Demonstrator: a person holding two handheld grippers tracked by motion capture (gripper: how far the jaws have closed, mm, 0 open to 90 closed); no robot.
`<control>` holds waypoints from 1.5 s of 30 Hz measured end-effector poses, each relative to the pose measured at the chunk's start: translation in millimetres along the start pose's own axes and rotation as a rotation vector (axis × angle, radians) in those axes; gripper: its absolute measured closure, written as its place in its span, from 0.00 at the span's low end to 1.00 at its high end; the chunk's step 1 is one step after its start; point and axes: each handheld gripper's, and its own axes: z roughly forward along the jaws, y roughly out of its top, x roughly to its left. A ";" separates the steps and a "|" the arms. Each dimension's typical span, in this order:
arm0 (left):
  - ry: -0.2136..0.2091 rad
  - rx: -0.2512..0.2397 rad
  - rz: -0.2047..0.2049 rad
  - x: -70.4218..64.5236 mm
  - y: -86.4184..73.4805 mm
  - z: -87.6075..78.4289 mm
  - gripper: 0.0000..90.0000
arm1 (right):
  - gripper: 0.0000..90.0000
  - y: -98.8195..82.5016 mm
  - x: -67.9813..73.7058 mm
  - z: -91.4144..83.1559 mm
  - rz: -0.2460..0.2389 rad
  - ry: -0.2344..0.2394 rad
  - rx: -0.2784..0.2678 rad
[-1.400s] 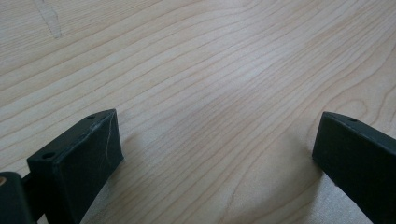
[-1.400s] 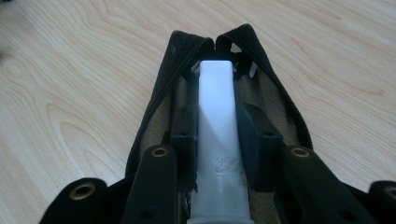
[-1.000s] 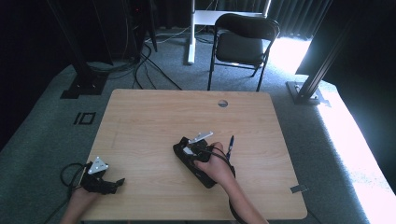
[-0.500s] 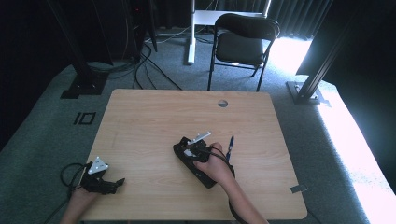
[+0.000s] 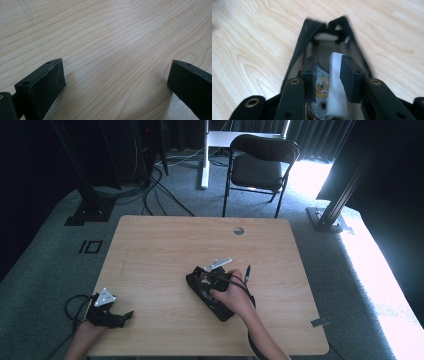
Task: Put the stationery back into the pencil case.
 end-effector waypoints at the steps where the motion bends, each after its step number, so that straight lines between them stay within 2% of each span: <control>1: 0.000 0.001 0.001 0.1 0.0 0.0 0.02 | 0.73 0.7 -1.9 -4.0 0.001 -0.004 -0.010; 8: 0.000 0.002 0.001 0.0 0.0 -0.1 0.02 | 0.72 0.8 -18.5 -25.1 0.040 -0.030 -0.072; 16: -0.001 0.002 0.001 0.0 0.0 -0.1 0.02 | 0.71 -12.0 -45.0 -32.0 0.108 -0.097 -0.087; 23: 0.000 0.002 0.000 0.0 0.0 -0.1 0.02 | 0.70 -26.0 -64.7 -28.6 0.157 -0.152 -0.074; 34: -0.001 0.002 0.001 0.0 0.0 -0.1 0.02 | 0.67 -57.4 -91.1 -10.8 0.239 -0.220 -0.033; 45: 0.000 0.002 0.000 0.0 0.0 -0.1 0.02 | 0.67 -77.8 -105.8 7.6 0.307 -0.256 0.011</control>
